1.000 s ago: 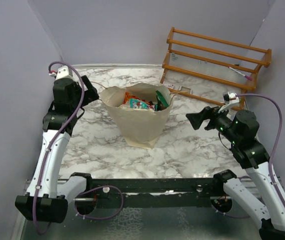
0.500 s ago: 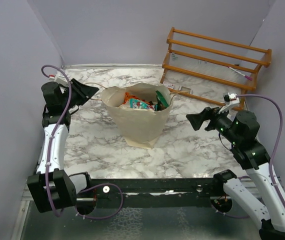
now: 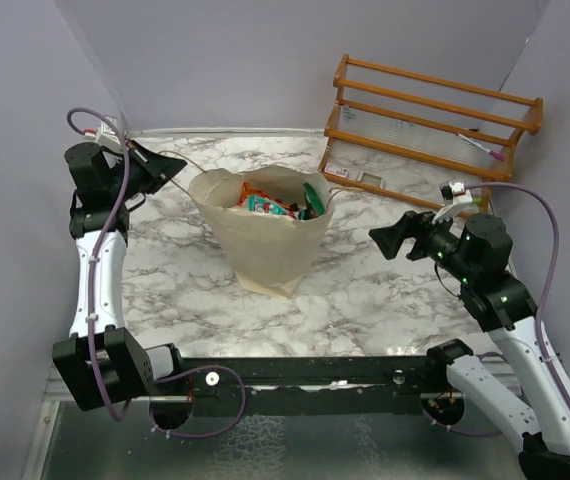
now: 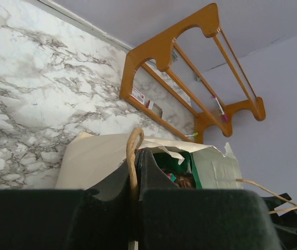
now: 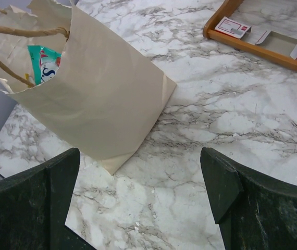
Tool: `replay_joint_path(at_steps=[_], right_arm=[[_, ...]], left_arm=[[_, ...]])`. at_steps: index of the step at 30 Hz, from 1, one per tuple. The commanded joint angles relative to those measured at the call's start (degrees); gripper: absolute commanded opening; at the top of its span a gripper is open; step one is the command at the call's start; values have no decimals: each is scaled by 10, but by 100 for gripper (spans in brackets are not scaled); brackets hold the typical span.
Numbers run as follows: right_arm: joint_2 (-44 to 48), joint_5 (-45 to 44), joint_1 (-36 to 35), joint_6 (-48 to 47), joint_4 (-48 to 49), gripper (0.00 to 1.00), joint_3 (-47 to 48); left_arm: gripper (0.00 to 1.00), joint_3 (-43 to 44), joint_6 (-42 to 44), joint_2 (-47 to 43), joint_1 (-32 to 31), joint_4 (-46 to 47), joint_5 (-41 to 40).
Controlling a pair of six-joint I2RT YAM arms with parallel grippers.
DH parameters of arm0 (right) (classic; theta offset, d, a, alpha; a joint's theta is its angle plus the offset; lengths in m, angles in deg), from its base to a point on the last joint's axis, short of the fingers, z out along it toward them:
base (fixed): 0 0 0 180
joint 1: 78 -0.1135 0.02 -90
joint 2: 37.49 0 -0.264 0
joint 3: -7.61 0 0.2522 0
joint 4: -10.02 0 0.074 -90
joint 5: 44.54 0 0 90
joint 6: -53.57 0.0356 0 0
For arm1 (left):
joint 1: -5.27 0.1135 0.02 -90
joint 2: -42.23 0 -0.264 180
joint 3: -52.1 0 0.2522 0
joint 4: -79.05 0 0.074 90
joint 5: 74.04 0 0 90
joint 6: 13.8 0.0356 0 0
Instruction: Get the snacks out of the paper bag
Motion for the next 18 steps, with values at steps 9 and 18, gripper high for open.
replay_joint_path(at_steps=[9, 18], right_arm=[[5, 19, 4, -3, -20, 99, 33], [13, 23, 4, 2, -22, 99, 29]], left_arm=[[21, -42, -44, -84, 15, 52, 74], [55, -59, -78, -106, 16, 92, 112]])
